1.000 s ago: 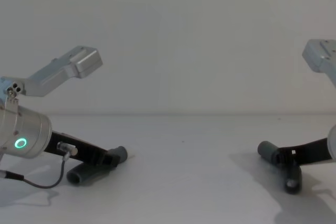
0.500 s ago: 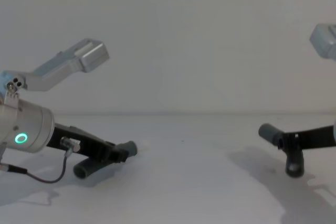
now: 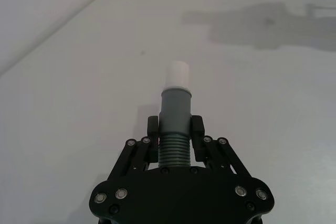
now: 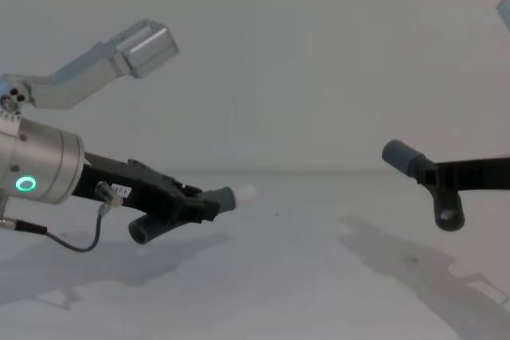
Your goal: Use both hands to pick up one end of the pipe from the table, align the ends, and insert them.
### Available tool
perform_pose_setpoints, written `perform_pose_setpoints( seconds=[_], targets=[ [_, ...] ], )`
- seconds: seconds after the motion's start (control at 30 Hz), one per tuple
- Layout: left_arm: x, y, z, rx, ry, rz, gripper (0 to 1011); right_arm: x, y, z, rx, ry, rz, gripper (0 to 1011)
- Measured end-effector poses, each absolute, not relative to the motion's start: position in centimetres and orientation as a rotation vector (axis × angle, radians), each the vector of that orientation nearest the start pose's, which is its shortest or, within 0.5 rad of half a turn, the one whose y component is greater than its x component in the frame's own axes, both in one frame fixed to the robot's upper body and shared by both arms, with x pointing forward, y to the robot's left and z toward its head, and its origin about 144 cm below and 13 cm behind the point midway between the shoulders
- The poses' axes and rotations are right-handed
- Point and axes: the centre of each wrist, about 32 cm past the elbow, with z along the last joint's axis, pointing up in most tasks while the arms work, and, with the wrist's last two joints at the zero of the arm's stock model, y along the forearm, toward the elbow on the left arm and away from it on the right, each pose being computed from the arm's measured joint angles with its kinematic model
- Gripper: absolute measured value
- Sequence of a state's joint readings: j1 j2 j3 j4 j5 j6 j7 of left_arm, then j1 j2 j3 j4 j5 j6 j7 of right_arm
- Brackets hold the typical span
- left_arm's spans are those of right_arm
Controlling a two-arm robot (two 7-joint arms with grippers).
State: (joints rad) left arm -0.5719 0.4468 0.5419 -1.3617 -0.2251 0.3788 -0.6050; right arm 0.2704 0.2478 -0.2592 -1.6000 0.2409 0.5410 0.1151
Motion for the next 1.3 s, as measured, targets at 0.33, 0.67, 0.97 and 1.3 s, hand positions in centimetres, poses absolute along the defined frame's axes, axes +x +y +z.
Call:
perform_pose_setpoints(
  seconds=[0.33, 0.67, 0.97, 1.3],
  targets=[
    [58.0, 25.0, 126.0, 0.482, -0.131, 0.571, 353, 50.8, -23.8, 123.5, -0.276, 0.114, -1.074, 265],
    [58.4, 26.1, 126.9, 0.486, -0.178, 0.5, 353, 50.1, -25.8, 124.0, -0.288, 0.081, -0.921, 265],
    [58.7, 26.9, 127.4, 0.493, -0.205, 0.45, 353, 49.7, -27.4, 124.5, -0.32, 0.068, -0.77, 265],
    [58.9, 27.3, 127.7, 0.492, -0.22, 0.413, 353, 49.8, -28.7, 125.2, -0.363, 0.063, -0.599, 265]
  ],
)
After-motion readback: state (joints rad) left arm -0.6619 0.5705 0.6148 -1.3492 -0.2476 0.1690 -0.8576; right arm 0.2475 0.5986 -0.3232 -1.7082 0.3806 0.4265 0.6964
